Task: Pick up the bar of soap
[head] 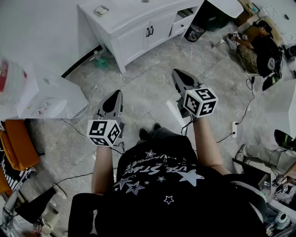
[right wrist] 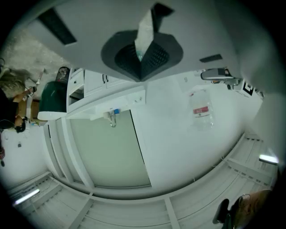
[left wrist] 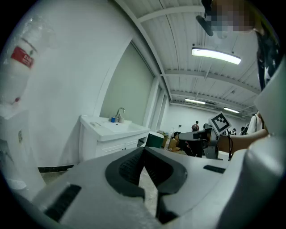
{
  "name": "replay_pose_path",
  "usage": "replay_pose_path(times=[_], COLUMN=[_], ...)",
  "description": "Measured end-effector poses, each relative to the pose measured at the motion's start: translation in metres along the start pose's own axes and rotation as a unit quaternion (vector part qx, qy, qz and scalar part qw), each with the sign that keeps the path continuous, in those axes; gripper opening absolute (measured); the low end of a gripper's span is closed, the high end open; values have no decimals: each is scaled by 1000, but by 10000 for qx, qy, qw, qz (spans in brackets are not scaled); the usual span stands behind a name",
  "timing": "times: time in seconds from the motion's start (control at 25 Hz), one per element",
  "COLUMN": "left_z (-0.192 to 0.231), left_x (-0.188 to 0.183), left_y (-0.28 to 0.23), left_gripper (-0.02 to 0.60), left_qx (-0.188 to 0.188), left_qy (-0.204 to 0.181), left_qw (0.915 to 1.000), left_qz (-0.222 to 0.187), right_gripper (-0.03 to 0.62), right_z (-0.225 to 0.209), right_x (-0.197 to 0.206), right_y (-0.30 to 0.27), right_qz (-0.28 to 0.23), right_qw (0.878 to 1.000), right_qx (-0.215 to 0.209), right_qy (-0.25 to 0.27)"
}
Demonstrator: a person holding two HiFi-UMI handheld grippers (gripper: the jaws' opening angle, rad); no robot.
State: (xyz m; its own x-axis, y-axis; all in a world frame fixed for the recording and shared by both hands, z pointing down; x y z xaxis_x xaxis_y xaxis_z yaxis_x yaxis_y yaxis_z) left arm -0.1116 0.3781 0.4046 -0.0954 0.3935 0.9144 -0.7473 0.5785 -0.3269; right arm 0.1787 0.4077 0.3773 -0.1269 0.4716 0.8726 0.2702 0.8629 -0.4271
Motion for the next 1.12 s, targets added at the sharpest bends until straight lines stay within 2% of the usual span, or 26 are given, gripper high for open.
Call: replay_pose_path(times=[0.44, 0.68, 0.92, 1.04, 1.12], left_z=[-5, 5, 23, 34, 39], left_x=[-7, 4, 1, -4, -6], left_y=[-3, 10, 18, 16, 10], left_gripper=[9, 9, 9, 9, 9], left_qx=[-81, -146, -198, -267, -287], left_qy=[-3, 104, 26, 49, 50], left_qw=[9999, 9998, 9998, 9996, 9995], left_qz=[80, 96, 66, 48, 77], right_gripper=[5, 5, 8, 165, 202], right_z=[-2, 14, 25, 25, 21], right_x=[-9, -10, -11, -17, -22], right_y=[-5, -20, -33, -47, -57], right_qz=[135, 171, 94, 111, 132], right_qw=[9998, 9996, 9997, 9993, 9993], right_qx=[-70, -87, -169, -218, -239], right_qy=[145, 192, 164, 268, 250])
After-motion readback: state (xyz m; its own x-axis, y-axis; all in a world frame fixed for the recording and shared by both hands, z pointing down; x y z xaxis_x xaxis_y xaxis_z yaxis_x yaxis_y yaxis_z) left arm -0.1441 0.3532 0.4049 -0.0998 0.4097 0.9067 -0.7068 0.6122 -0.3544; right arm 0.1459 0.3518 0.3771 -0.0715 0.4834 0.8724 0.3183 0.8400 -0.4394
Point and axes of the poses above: the fingertips, and each gripper's own axes: y backward along the fingers, z to its left, x out of its underside, the point moved 7 cm from there along y, backward along the fingers, and after that the axes turned 8 degrees about z, right-handed, at the moved point
